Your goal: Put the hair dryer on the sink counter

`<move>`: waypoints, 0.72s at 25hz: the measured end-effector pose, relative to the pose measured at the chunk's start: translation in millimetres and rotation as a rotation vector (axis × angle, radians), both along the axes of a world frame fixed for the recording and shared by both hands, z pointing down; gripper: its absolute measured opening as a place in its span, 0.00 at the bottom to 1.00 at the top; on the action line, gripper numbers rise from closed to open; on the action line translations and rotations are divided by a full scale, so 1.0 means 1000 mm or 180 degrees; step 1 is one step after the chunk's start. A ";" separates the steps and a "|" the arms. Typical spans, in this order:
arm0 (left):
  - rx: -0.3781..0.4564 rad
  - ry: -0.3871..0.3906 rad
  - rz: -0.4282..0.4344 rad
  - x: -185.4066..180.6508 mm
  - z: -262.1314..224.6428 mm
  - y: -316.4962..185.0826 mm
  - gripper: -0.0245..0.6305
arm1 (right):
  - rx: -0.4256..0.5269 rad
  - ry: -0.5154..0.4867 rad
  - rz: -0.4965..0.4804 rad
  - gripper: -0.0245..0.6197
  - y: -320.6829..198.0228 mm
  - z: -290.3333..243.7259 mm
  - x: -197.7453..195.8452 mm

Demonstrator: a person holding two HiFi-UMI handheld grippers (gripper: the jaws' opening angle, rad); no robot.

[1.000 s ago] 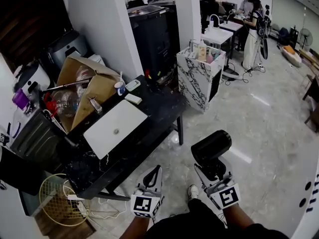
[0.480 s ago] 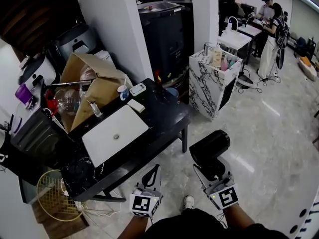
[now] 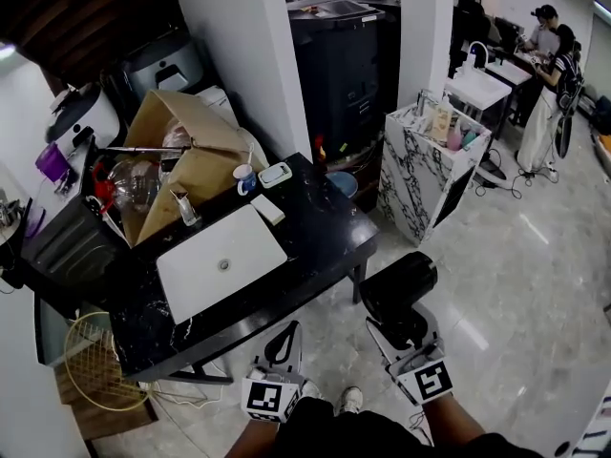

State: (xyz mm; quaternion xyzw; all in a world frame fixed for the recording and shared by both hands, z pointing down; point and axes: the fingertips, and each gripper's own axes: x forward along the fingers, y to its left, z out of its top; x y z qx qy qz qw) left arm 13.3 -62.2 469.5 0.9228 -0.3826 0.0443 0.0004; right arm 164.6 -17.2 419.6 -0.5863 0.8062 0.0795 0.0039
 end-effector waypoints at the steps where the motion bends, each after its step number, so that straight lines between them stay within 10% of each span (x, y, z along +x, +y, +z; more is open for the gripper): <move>1: -0.0018 0.0004 -0.0031 0.000 0.001 -0.006 0.03 | 0.0007 0.0010 -0.0022 0.44 -0.008 -0.001 0.001; 18: -0.0050 0.0068 -0.0354 -0.025 0.007 -0.145 0.03 | -0.0026 0.0016 -0.0321 0.44 -0.163 0.006 -0.022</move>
